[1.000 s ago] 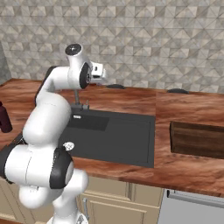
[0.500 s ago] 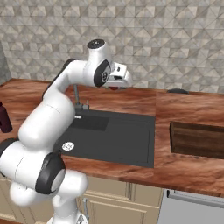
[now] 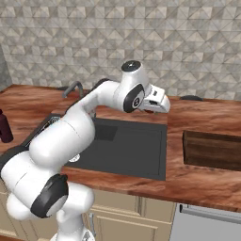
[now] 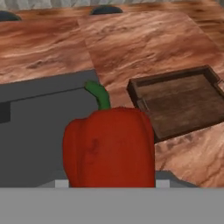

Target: Pick up all produce items and place them in the sink. Turn on the sink faucet to wash them. Then turn the sink off and put them in the tray.

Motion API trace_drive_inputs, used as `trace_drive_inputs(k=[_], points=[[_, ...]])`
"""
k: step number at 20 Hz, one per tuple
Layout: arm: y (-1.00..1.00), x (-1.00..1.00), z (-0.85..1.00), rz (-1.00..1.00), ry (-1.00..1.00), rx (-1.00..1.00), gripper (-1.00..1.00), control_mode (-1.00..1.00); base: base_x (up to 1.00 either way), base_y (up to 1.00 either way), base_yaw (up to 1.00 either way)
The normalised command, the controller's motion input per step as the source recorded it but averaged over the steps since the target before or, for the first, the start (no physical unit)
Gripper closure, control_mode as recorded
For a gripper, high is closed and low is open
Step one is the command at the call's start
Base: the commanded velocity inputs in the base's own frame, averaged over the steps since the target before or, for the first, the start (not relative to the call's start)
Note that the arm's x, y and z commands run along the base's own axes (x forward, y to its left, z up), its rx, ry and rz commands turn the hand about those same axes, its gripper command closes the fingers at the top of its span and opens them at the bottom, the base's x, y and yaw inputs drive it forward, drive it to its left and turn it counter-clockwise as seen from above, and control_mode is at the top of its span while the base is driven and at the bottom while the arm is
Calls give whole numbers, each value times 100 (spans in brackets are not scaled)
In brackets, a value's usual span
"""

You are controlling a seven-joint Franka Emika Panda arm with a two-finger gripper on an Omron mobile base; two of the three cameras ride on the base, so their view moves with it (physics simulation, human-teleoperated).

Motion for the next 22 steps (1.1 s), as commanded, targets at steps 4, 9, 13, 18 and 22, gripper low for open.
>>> trace_drive_inputs(k=[4, 9, 13, 18, 22], points=[[-100, 3, -30, -17, 0, 0, 100, -100, 0, 0, 0], [-100, 2, -23, -15, 0, 0, 100, -100, 0, 0, 0], [-100, 0, -11, -13, 4, 2, 100, -100, 0, 0, 0], [-94, 13, -22, -6, 7, 11, 100, -100, 0, 0, 0], [-51, 23, -35, 0, 5, 13, 100, -100, 0, 0, 0]])
